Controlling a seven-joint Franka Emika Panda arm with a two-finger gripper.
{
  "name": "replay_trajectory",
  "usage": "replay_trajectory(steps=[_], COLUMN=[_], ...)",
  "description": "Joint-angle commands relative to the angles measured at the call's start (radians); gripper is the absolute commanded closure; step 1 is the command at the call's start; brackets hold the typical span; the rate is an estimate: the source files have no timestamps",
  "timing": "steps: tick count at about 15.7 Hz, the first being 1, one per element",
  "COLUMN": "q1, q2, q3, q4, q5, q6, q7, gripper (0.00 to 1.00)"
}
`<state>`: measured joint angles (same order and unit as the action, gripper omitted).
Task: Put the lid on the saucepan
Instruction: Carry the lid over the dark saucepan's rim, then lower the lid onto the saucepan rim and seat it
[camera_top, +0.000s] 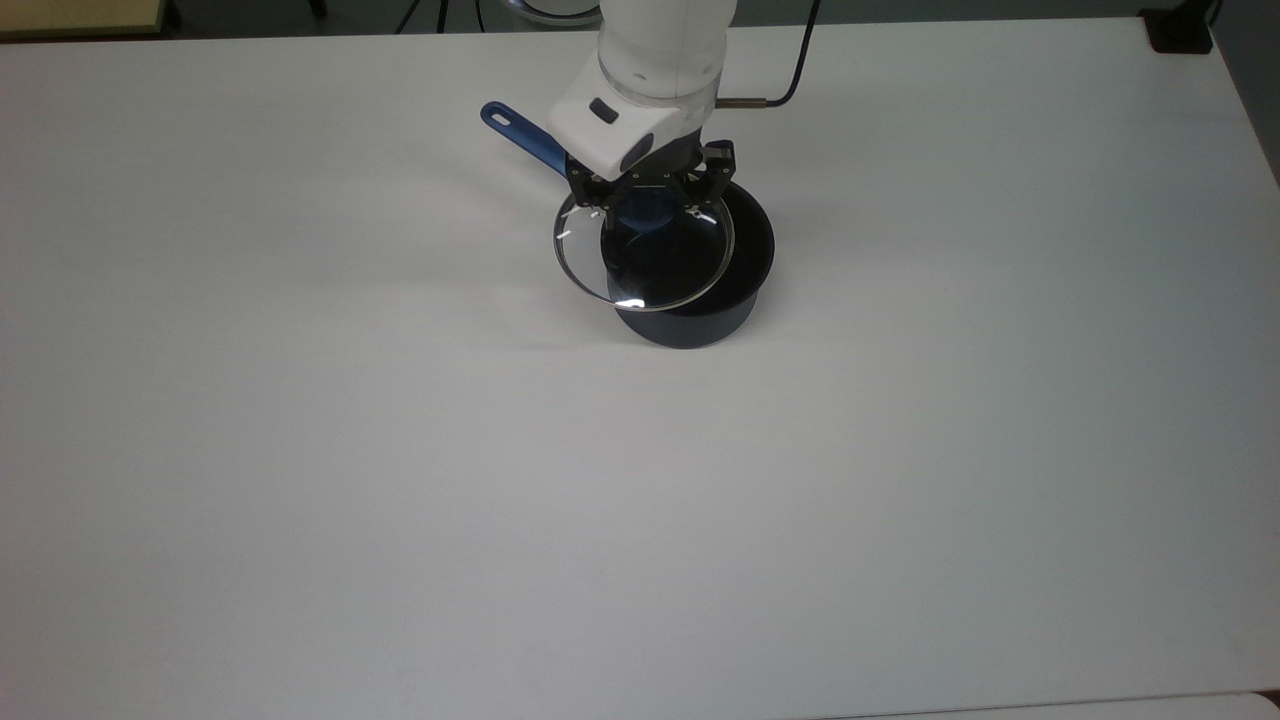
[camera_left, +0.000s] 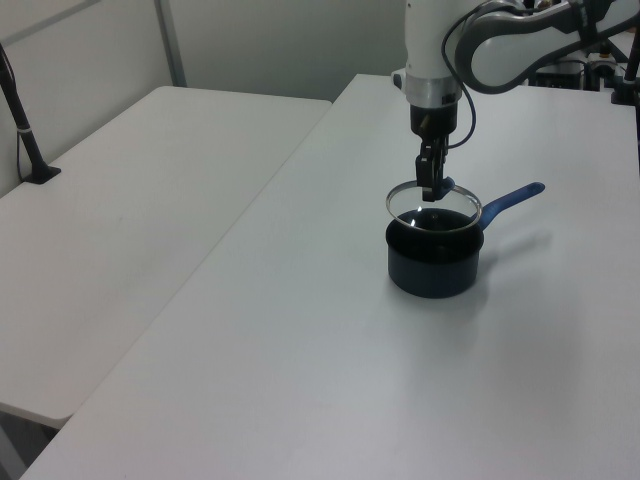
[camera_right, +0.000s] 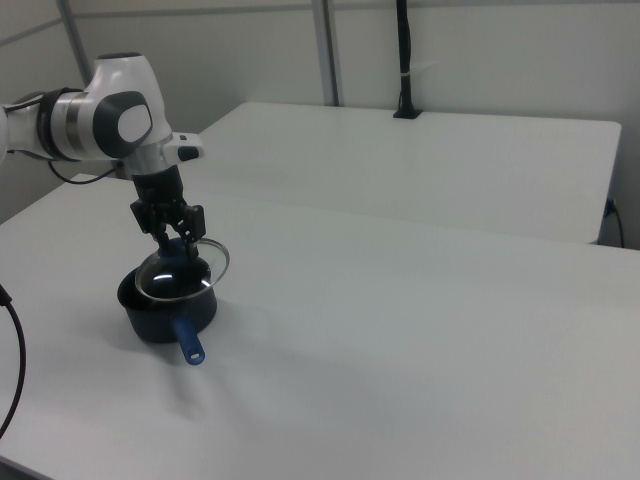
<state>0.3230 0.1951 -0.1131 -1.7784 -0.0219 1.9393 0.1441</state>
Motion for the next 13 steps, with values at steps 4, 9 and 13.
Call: replay_trajectory(steps=[4, 9, 13], q1=[0.018, 0.031, 0.031], q2=[0.012, 0.026, 0.047], q3=[0.024, 0.043, 0.044], q4=[0.024, 0.016, 0.016], q5=[0.010, 0.007, 0.000], q6=[-0.030, -0.028, -0.017], q7=[0.008, 0.009, 0.023], gripper=[0.44, 0.44, 0.44])
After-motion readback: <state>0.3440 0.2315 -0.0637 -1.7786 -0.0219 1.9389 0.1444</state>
